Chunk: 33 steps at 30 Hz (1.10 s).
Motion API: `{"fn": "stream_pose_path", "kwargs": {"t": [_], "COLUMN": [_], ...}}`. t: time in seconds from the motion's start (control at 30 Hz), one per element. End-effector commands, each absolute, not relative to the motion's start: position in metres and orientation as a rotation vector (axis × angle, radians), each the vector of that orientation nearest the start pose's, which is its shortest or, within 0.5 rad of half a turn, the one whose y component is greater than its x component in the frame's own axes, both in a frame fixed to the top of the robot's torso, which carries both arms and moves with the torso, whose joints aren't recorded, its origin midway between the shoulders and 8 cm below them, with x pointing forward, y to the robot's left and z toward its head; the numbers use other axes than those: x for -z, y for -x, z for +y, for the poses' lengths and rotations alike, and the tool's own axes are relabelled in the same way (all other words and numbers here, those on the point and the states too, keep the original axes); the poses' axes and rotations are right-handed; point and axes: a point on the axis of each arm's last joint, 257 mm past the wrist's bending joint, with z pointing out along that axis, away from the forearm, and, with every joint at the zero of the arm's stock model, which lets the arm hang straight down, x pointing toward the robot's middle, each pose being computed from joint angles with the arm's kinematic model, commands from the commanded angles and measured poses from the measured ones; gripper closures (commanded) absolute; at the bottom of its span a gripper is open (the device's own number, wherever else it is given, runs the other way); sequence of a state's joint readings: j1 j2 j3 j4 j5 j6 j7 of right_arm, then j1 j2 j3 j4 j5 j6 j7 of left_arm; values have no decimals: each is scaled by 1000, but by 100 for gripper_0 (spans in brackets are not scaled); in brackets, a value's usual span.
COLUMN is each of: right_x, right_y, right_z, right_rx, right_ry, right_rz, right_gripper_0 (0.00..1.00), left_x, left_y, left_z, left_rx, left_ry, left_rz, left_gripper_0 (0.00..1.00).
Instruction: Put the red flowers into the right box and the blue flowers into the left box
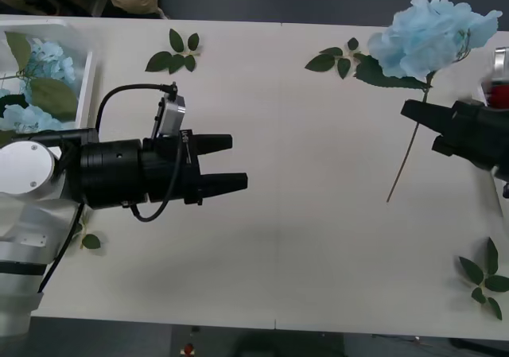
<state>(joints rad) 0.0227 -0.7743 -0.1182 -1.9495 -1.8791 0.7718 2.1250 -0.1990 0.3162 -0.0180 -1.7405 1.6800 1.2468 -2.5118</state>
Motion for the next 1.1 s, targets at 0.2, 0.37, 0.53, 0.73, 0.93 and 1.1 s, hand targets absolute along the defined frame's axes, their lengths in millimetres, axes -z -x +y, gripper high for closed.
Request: {"fn": "stream_pose_path", "kwargs": {"t": [0.2,0.37,0.53,0.73,0.93,1.1], "right_x": [51,52,50,54,51,46], "right_y": [-435,-420,-405,-403,-415,-424], "right_z": [-171,-147,-117,-79,-56,-43], "right_rx": [-878,-884,-909,-967,-1104,-1186], "right_ry": [539,661,788,825,741,678], "right_rz": [1508,1441,1377,1304,1290,1269], "right_gripper_0": [100,100,100,100,100,100], "left_x": [114,106,105,113,118,129], "left_y": [-404,-410,-418,-422,-419,-412], "left_z": [20,7,-14,-48,-76,-86], "left_rx": [1238,1225,1168,1165,1210,1191], "left_ry": [-917,-947,-984,-980,-986,-1028], "left_rz": [1669,1728,1756,1750,1737,1750], "left_gripper_0": [0,0,0,0,0,0]}}
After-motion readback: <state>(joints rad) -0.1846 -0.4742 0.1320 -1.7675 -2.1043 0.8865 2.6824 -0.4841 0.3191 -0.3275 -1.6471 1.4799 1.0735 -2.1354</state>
